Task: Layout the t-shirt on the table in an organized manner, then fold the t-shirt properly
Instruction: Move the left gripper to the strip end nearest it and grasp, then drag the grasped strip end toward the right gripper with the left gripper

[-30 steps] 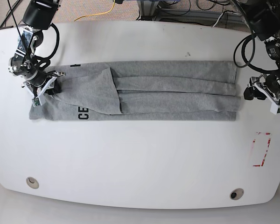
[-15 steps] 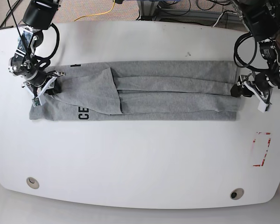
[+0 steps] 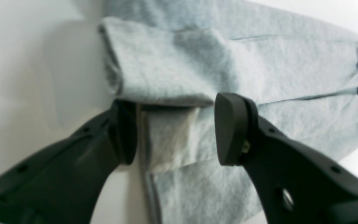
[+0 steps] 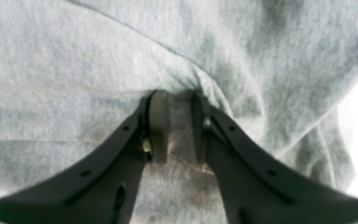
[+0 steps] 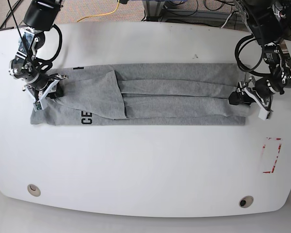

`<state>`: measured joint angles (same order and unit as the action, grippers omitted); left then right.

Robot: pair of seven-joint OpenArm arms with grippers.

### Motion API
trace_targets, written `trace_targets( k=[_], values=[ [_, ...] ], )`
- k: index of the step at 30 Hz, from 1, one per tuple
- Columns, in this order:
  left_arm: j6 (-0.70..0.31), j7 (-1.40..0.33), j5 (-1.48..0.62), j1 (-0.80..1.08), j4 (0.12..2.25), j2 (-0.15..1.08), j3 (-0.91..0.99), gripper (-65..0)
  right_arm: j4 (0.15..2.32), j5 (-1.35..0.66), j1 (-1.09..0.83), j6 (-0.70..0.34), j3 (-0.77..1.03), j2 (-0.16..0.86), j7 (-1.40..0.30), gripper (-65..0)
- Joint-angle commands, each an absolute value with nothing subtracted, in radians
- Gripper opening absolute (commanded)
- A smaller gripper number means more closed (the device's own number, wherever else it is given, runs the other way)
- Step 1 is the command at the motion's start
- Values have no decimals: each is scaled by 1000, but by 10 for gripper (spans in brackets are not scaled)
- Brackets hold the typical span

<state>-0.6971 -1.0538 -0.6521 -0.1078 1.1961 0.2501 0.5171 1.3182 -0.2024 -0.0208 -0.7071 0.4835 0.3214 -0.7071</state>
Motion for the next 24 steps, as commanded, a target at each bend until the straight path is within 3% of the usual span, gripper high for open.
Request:
trace_targets(
  k=[1, 11, 19, 24],
  values=[
    [-698, -1058, -651, -131, 1204, 255, 484, -294, 1313, -156, -27, -698, 483, 328, -763, -518],
    [-698, -1044, -651, -136, 1204, 216, 473, -322, 1313, -156, -28, -698, 483, 311, -763, -518],
    [-698, -963, -650, -130, 1204, 216, 470, -593, 1313, -156, -28, -698, 484, 309, -763, -518],
    [-698, -938, -651, -127, 1211, 216, 472, -606, 1313, -156, -28, -698, 484, 309, -763, -518]
  ],
)
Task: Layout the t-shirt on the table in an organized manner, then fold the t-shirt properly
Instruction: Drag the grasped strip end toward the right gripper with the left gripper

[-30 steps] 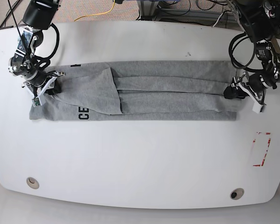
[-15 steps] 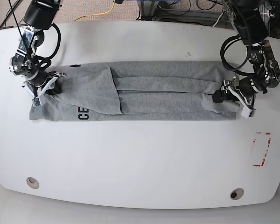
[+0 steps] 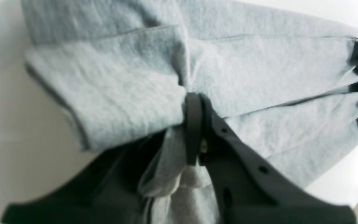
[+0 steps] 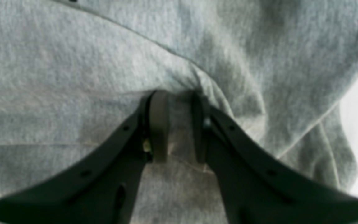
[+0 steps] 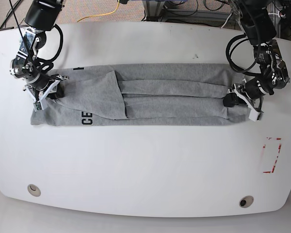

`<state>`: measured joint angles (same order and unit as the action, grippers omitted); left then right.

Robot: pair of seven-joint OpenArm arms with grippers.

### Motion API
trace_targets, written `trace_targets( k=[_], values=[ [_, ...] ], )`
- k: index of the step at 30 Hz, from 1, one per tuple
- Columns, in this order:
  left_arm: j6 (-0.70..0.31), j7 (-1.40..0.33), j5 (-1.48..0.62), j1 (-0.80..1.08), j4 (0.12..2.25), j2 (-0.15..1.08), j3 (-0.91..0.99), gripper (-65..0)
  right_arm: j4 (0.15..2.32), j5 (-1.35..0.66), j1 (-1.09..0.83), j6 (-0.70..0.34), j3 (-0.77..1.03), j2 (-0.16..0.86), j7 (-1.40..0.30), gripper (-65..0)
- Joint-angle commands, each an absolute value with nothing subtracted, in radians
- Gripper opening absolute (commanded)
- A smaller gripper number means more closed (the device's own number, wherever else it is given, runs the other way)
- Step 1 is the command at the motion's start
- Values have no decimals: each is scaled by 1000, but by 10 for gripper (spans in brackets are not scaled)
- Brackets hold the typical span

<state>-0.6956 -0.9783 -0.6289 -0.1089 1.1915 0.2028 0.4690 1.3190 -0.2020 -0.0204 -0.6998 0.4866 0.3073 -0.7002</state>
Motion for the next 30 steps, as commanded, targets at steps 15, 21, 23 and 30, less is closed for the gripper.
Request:
trace_targets(
  k=[15, 21, 23, 30],
  values=[
    [-668, -990, -561, -42, 1569, 222, 357, -604, 1311, -156, -28, -698, 486, 309, -763, -518],
    [-659, -1049, -555, -31, 1679, 213, 269, -604, 1311, -156, -28, -698, 486, 309, -763, -518],
    [-657, -1049, -555, -25, 1695, 200, 231, -604, 1311, -156, -28, -698, 486, 308, -763, -518],
    [-596, -1049, -561, -35, 1712, 125, 153, -603, 1311, -156, -28, -698, 486, 291, -763, -518]
  ],
)
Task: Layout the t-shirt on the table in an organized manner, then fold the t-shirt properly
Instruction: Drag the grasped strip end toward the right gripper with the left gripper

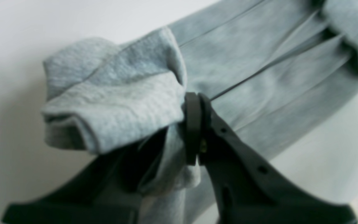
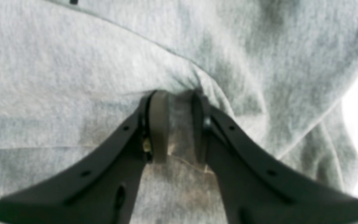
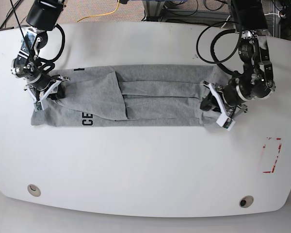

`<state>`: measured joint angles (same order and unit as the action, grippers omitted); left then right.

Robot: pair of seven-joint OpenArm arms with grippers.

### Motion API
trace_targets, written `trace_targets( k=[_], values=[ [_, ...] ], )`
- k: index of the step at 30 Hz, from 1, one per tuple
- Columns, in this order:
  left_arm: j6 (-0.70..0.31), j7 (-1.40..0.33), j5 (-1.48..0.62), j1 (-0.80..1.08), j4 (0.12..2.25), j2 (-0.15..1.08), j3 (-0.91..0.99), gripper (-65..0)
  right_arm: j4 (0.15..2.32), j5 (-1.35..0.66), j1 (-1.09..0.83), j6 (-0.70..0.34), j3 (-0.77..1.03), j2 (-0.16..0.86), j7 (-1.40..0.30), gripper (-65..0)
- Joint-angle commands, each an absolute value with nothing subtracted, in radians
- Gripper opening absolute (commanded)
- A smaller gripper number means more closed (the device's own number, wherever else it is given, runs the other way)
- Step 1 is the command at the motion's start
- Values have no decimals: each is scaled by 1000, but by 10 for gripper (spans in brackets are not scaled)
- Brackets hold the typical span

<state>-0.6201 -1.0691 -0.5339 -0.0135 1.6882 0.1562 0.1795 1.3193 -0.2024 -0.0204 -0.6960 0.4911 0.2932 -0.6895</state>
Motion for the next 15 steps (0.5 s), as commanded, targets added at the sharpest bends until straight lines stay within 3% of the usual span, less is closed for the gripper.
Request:
trace_targets(
  k=[1, 15],
  values=[
    [-593, -1049, -559, -39, 1712, 116, 145, -603, 1311, -156, -28, -698, 486, 291, -763, -518],
    [-486, -1049, -555, -154, 1633, -50, -5, -601, 1311, -156, -28, -698, 486, 289, -763, -518]
  ],
)
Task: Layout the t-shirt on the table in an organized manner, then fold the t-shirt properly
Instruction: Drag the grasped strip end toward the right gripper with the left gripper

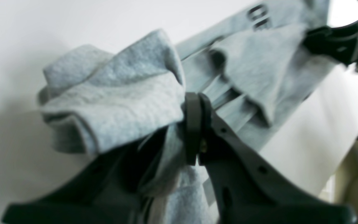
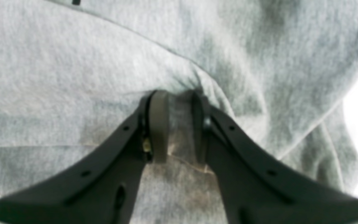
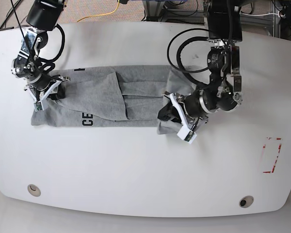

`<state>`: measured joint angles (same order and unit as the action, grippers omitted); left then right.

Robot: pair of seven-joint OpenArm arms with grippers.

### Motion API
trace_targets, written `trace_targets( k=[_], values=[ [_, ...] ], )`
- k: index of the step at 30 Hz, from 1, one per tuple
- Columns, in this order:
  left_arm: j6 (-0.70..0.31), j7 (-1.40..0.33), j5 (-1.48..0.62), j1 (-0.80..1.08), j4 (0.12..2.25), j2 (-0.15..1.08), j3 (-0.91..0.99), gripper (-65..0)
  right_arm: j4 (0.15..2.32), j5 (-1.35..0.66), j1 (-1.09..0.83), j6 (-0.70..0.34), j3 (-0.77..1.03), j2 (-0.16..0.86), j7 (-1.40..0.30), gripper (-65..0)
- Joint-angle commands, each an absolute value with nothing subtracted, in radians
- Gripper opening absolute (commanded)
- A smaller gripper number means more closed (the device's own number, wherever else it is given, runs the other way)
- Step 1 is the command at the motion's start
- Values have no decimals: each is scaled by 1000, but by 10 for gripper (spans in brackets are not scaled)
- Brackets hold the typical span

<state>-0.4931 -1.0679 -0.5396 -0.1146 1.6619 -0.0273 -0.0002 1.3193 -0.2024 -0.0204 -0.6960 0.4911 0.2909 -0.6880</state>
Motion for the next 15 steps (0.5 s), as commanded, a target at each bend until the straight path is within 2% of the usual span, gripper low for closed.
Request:
trace_targets(
  k=[1, 15],
  values=[
    [-486, -1049, -555, -163, 1615, -61, -8, -601, 1311, -156, -28, -698, 486, 289, -763, -518],
    [-486, -1049, -555, -183, 1560, -70, -79, -600, 1313, -156, -27, -698, 486, 289, -763, -518]
  ],
)
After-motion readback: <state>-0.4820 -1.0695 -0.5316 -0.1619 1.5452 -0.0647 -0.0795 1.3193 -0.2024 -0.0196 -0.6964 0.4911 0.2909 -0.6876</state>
